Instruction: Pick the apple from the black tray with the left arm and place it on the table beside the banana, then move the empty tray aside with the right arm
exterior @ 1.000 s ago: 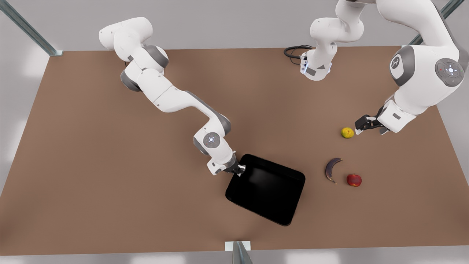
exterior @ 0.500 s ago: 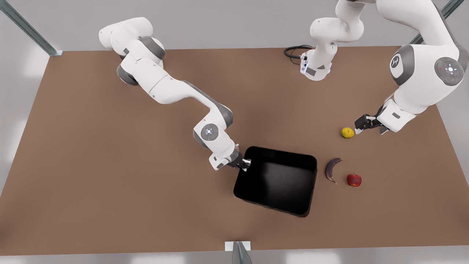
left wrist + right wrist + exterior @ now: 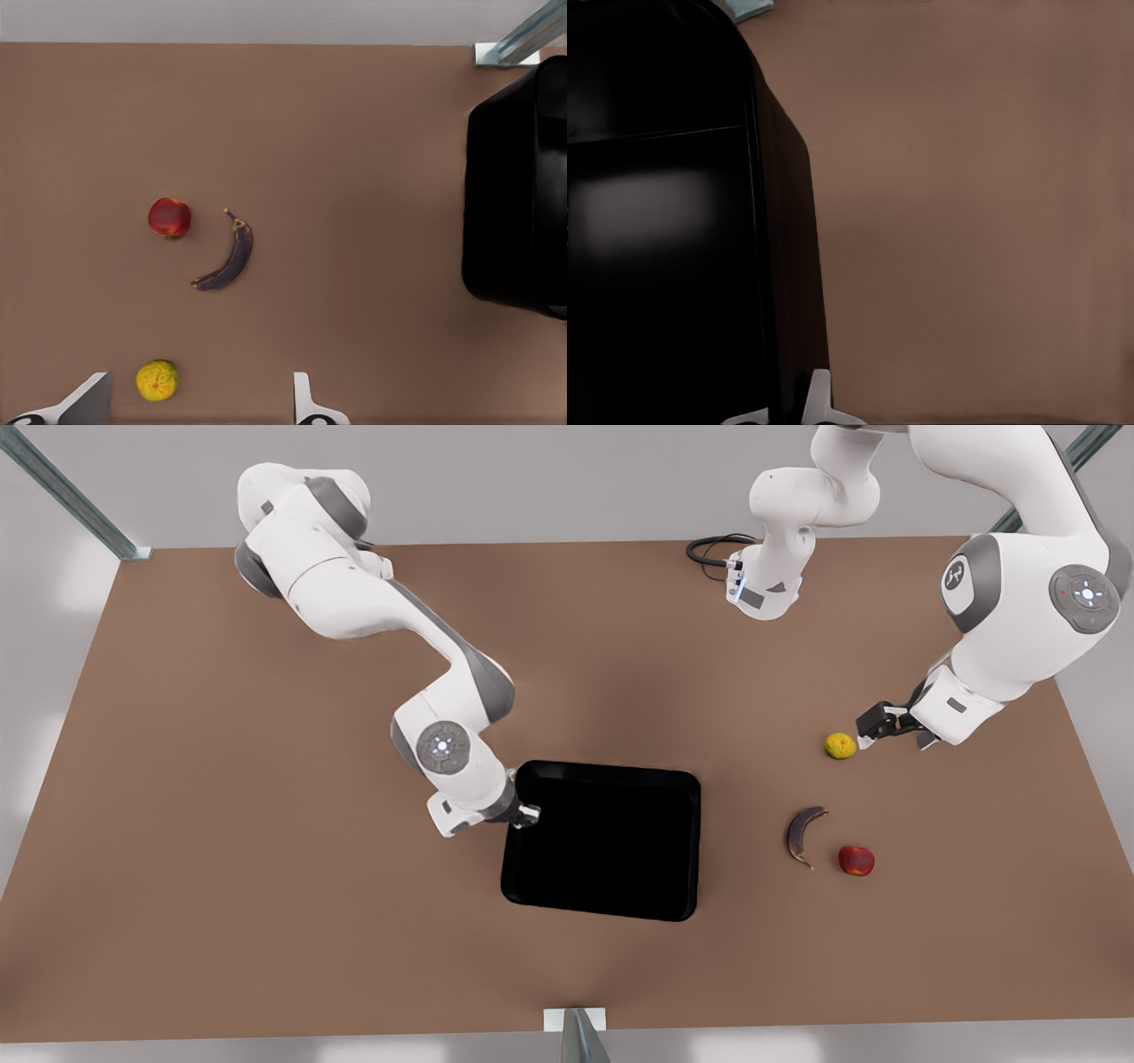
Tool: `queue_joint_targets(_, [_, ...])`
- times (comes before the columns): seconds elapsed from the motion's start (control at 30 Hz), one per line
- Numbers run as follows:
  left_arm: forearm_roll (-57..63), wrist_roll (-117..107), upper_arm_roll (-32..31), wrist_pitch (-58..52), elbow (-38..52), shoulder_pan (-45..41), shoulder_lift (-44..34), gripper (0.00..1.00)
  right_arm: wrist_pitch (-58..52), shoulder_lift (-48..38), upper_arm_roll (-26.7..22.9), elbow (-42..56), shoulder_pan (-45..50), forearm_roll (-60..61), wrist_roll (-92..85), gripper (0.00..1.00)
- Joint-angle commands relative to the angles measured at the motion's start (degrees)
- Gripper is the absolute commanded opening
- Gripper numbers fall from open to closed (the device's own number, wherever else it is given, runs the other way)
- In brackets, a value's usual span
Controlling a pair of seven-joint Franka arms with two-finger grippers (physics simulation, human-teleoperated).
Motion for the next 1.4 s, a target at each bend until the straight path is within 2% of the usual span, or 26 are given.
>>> queue_joint_targets(0.0, [0.04,-0.07,0.0,-0.01,0.0,0.05,0.02,1.0,-13.12,-1.94,-4.2,0.04,-0.25,4.98,-22.91,0.2])
queue_joint_targets(0.1, [0.04,-0.07,0.0,-0.01,0.0,0.05,-0.06,1.0,-18.31,-4.31,-9.04,0.04,-0.25,5.42,-31.96,0.2])
queue_joint_targets(0.27, [0.04,-0.07,-0.26,-0.01,0.0,0.05,-0.24,1.0,-20.77,-6.33,-17.38,0.04,-0.25,5.51,-47.78,0.2])
queue_joint_targets(0.47, [0.04,-0.07,-0.53,0.08,0.0,0.05,-0.06,1.0,-20.07,-6.25,-28.11,0.04,-0.25,5.51,-68.7,0.19])
queue_joint_targets(0.63, [0.3,-0.07,-0.44,0.25,0.0,0.05,-0.15,1.0,-17.34,-4.84,-34.26,-0.05,-0.69,5.6,-80.13,0.19])
queue_joint_targets(0.8, [0.3,-0.07,-0.53,0.25,0.0,0.05,-0.33,1.0,-14.19,-0.8,-38.92,-0.48,-1.05,9.81,-84.44,0.19])
queue_joint_targets(0.97, [0.3,0.02,-0.53,0.43,0.0,0.05,-0.15,1.0,-11.28,3.68,-38.92,-0.48,-1.13,11.05,-83.56,0.22])
queue_joint_targets(1.07, [6.9,-0.07,-3.07,1.13,1.67,-0.04,0.64,1.0,-9.26,5.09,-39.18,-0.57,-1.13,11.05,-84.09,0.27])
queue_joint_targets(1.13, [4.52,-0.25,-3.08,1.04,4.04,0.05,2.04,1.0,-7.41,5.97,-39.27,-0.66,-1.22,11.05,-84.26,0.31])
queue_joint_targets(1.17, [4.87,-0.25,-3.08,0.6,4.13,0.05,2.05,1.0,-7.24,6.23,-39.36,-0.66,-1.22,11.05,-84.35,0.33])
queue_joint_targets(1.2, [5.14,-0.07,-3.08,0.16,4.13,0.05,1.96,1.0,-7.15,6.23,-39.36,-0.66,-1.22,11.05,-84.17,0.51])
queue_joint_targets(1.27, [5.14,-0.25,-3.08,0.25,4.13,0.05,2.05,1.0,-7.06,6.5,-39.27,-0.66,-1.13,11.05,-83.29,0.98])
queue_joint_targets(1.37, [5.23,-0.07,-3.08,0.25,4.13,0.05,2.05,1.0,-6.09,6.23,-39.54,-0.4,-1.04,10.87,-84.09,1.0])
